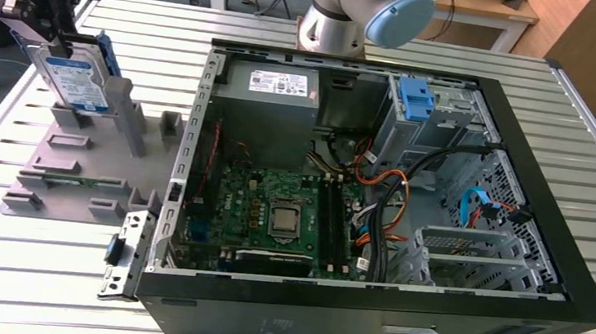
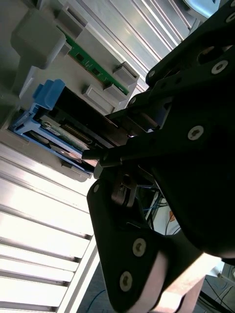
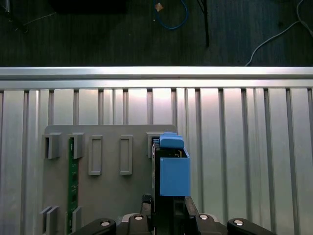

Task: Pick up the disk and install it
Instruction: 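Pick up the disk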

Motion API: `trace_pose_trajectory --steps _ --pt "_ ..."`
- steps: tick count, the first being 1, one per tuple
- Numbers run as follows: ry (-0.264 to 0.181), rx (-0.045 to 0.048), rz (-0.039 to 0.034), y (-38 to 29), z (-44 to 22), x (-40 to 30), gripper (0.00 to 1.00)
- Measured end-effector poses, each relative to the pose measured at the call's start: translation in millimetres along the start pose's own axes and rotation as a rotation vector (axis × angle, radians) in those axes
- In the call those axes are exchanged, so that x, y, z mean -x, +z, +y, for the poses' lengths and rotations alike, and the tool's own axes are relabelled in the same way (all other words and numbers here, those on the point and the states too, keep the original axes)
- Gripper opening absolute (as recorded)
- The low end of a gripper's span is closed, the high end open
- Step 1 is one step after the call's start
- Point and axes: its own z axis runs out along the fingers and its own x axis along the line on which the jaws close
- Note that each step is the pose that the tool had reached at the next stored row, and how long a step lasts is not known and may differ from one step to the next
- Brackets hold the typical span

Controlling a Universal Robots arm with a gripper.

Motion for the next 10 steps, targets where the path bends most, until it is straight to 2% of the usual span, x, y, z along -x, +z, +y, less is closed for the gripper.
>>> trace_pose_trajectory --steps 5,10 --pt "0.0 0.0003 0.0002 -0.7 0.1 0.0 0.35" --pt "0.0 0.0 0.0 -8.4 0.5 0.5 0.35"
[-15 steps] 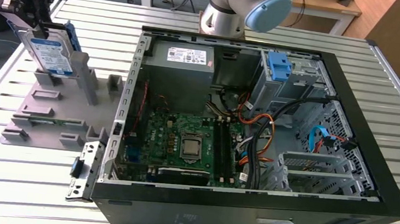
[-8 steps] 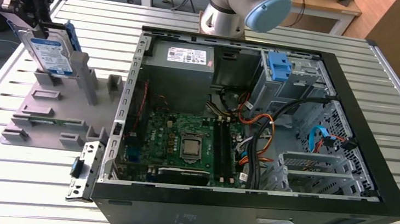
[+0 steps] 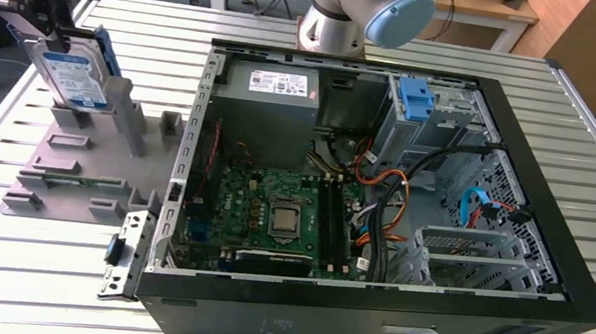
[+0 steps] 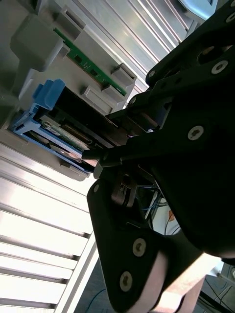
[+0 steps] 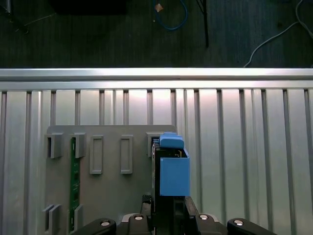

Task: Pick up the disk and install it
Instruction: 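Pick up the disk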

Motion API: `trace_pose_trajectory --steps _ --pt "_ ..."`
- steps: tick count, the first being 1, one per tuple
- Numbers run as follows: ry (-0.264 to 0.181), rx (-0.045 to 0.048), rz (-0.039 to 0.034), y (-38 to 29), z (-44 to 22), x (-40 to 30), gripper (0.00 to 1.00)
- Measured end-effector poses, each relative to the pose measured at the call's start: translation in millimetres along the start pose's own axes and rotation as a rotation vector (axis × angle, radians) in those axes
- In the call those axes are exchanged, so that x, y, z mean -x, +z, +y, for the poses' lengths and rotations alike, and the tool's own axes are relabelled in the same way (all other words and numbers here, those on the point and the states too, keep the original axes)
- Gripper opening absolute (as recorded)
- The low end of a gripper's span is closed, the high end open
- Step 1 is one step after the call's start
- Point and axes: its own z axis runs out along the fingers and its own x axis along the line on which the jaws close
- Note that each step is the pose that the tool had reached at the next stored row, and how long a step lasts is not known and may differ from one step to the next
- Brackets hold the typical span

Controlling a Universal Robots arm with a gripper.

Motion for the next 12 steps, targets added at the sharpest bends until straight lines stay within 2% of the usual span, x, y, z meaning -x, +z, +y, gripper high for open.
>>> trace_pose_trajectory --steps 3,10,12 --pt "0.0 -0.0001 0.0 -4.0 0.2 0.2 0.35" --pt "0.0 0.0002 0.0 -4.1 0.2 0.2 0.35" --pt "0.0 0.0044 -0.0004 -4.1 0.2 0.3 0.35"
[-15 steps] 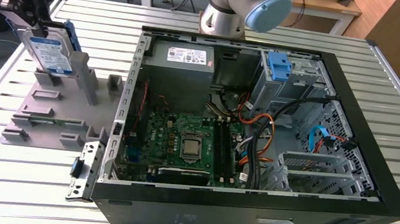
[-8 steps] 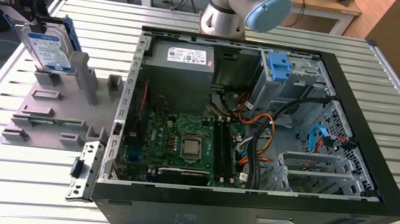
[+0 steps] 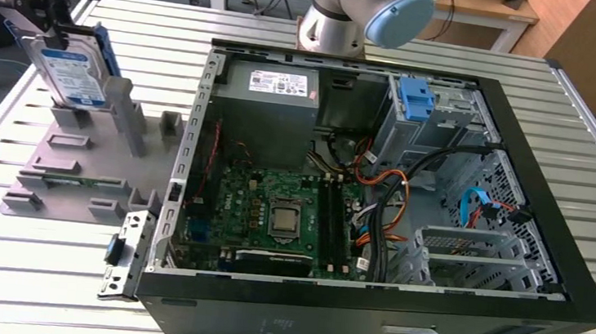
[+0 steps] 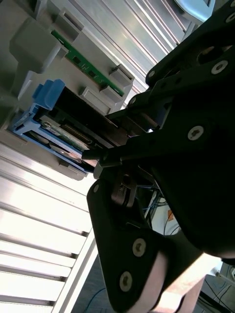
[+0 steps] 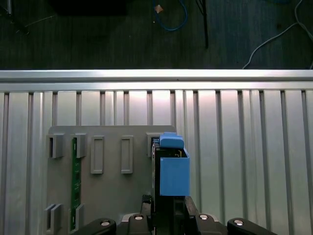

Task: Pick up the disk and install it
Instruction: 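Pick up the disk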

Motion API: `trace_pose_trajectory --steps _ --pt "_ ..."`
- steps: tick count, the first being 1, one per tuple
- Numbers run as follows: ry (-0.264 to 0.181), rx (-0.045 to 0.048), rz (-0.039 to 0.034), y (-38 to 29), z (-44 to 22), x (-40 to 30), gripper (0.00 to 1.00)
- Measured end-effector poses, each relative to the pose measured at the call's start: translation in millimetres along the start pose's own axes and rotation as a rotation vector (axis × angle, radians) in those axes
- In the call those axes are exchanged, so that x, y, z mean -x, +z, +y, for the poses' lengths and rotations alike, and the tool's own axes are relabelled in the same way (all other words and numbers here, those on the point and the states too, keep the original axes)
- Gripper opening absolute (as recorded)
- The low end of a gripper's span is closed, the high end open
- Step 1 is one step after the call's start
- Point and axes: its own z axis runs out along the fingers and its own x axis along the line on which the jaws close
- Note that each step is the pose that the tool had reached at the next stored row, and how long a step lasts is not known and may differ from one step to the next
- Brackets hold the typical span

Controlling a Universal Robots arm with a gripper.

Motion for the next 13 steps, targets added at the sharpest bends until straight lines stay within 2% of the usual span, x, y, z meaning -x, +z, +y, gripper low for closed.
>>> trace_pose_trajectory --steps 6,13 --pt "0.0 0.0039 -0.0001 0.0 0.0 0.0 0.35" --pt "0.0 0.0039 -0.0001 -9.6 0.6 0.6 0.35"
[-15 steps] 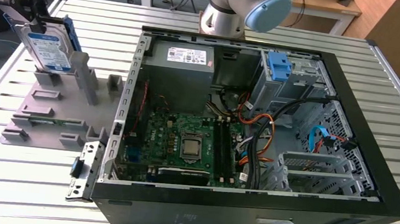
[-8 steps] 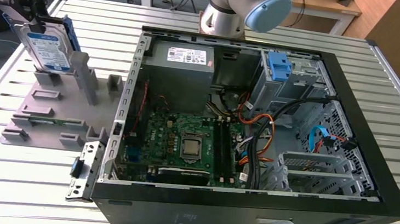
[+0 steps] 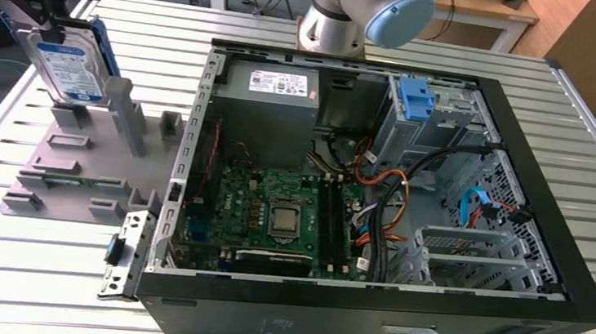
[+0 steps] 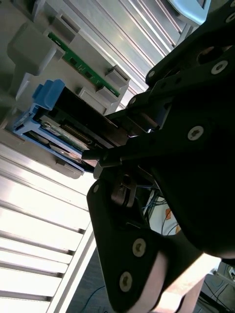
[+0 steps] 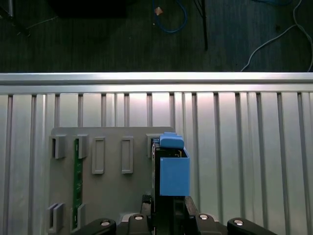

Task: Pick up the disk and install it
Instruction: 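Pick up the disk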

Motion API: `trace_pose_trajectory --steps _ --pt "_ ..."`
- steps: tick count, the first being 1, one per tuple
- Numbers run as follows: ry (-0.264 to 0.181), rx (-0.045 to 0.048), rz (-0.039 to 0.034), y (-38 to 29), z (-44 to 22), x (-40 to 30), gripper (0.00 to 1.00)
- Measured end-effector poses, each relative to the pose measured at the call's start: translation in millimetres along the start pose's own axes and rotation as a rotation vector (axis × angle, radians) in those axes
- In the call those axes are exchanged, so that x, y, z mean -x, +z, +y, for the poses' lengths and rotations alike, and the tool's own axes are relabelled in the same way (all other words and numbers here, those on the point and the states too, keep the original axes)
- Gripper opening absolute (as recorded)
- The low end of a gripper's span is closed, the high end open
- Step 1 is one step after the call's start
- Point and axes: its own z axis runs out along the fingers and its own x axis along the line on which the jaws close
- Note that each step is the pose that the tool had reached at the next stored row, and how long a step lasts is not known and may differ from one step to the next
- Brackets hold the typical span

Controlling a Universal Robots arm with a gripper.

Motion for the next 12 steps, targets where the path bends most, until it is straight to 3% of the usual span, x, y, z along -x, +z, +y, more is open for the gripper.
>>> trace_pose_trajectory --steps 12 --pt "0.0 0.0 0.0 -1.7 0.1 0.1 0.35"
